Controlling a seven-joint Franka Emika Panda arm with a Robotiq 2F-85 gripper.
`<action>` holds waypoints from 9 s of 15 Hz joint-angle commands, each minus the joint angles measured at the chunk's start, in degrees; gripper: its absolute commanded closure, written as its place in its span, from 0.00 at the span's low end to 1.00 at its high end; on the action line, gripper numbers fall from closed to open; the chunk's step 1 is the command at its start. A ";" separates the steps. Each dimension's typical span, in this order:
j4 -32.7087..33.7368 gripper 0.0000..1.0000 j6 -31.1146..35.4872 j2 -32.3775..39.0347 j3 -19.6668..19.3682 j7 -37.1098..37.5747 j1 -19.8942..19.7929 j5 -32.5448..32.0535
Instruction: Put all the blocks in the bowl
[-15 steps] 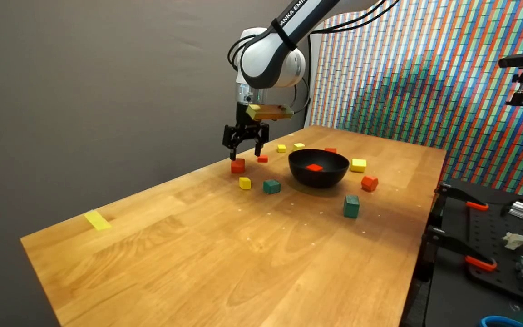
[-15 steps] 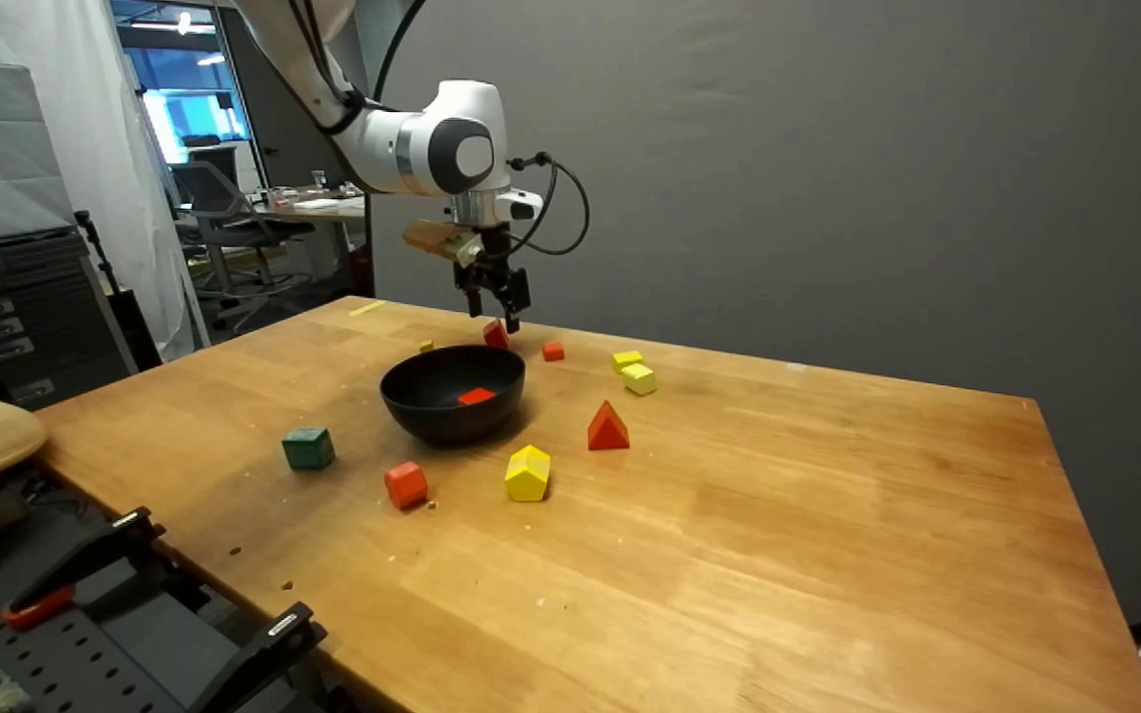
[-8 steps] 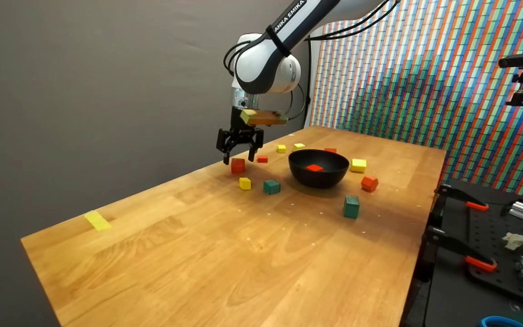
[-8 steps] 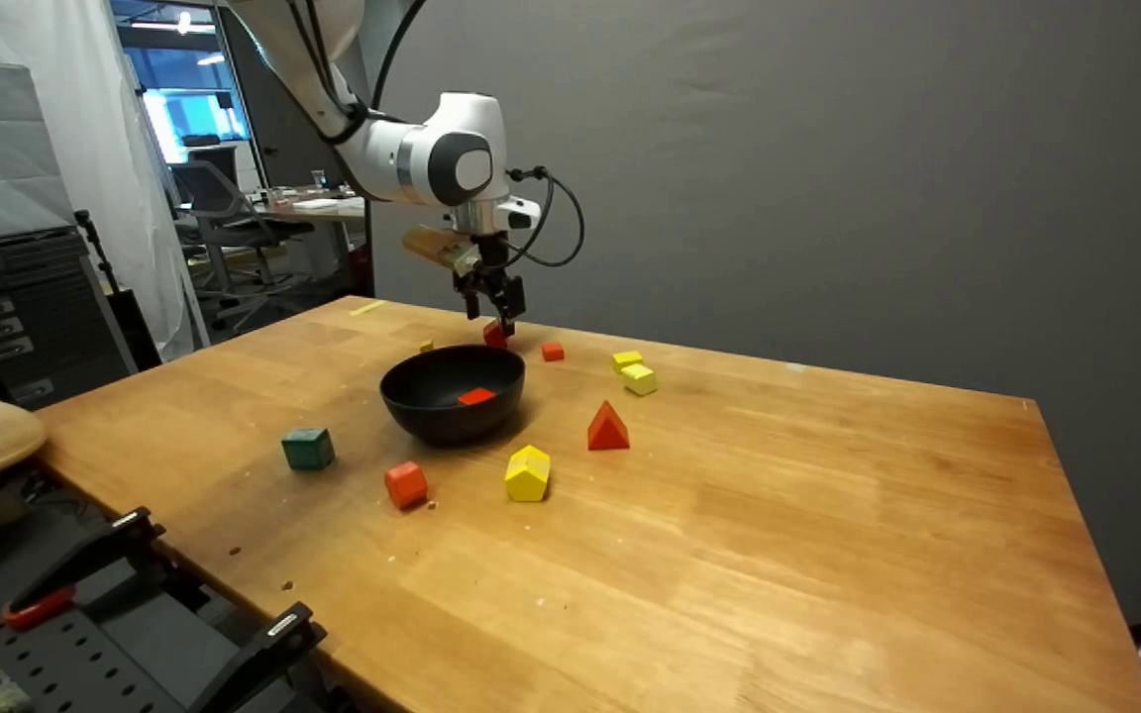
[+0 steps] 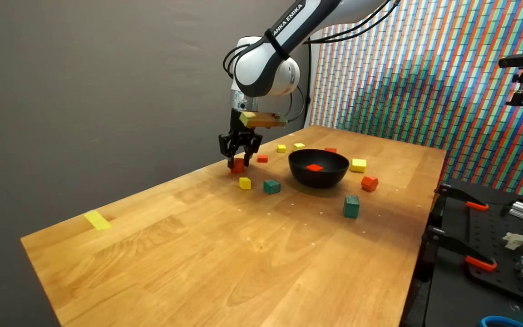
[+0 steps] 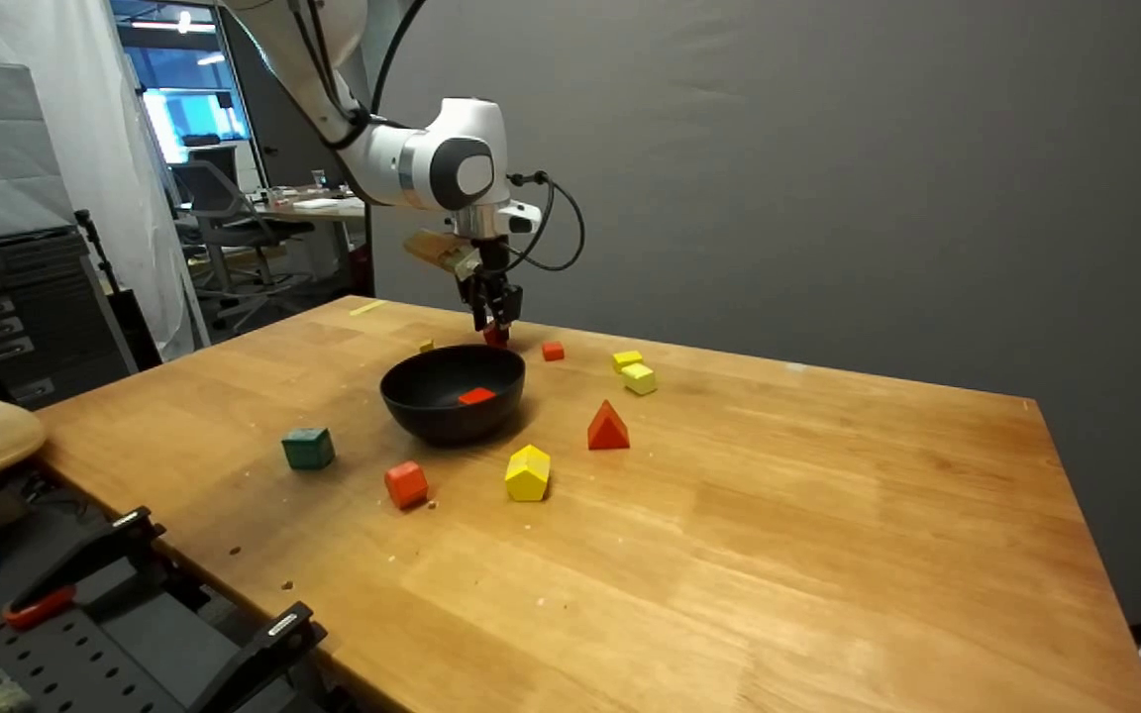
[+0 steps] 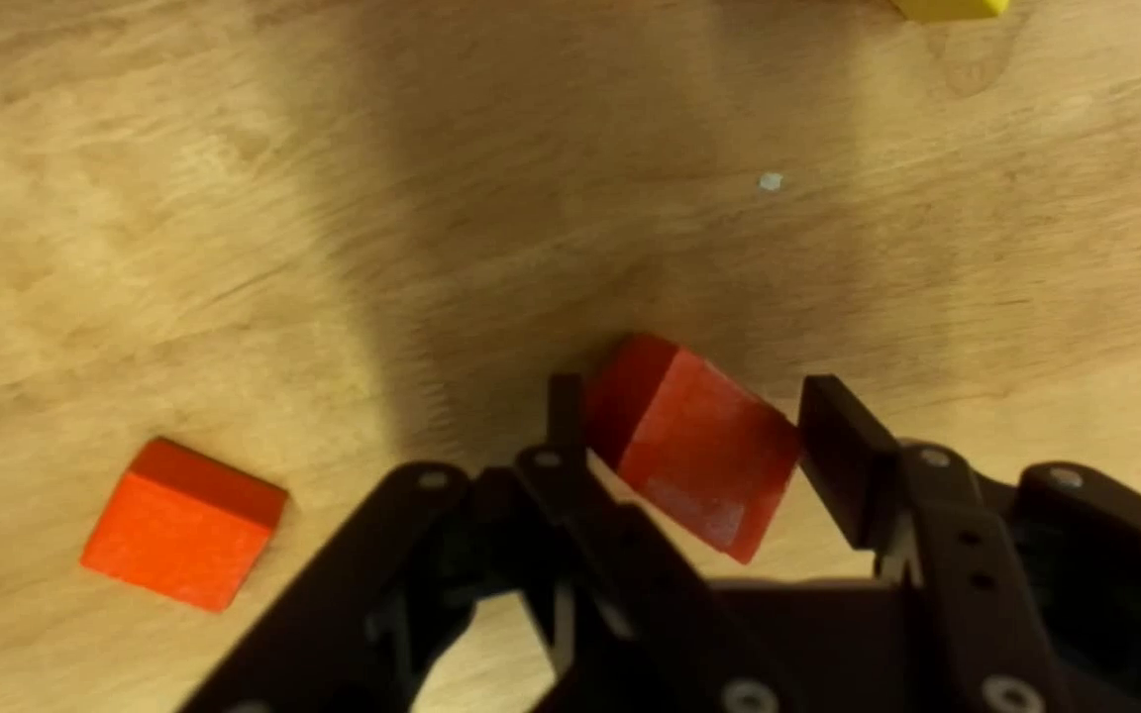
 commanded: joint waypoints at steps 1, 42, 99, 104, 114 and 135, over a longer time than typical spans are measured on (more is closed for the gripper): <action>-1.46 0.69 0.18 -2.58 -0.78 -0.03 0.88 0.01; -56.41 0.00 27.06 -44.80 12.18 -33.46 -5.77 18.02; -46.37 0.86 0.80 -37.96 -12.60 30.06 10.14 -35.06; -49.23 0.37 8.58 -34.76 -7.83 27.64 4.96 -28.42; -45.91 0.00 7.50 -37.16 -4.94 28.53 8.56 -31.10; -15.24 0.74 8.27 -7.15 -1.58 3.72 8.66 -10.26</action>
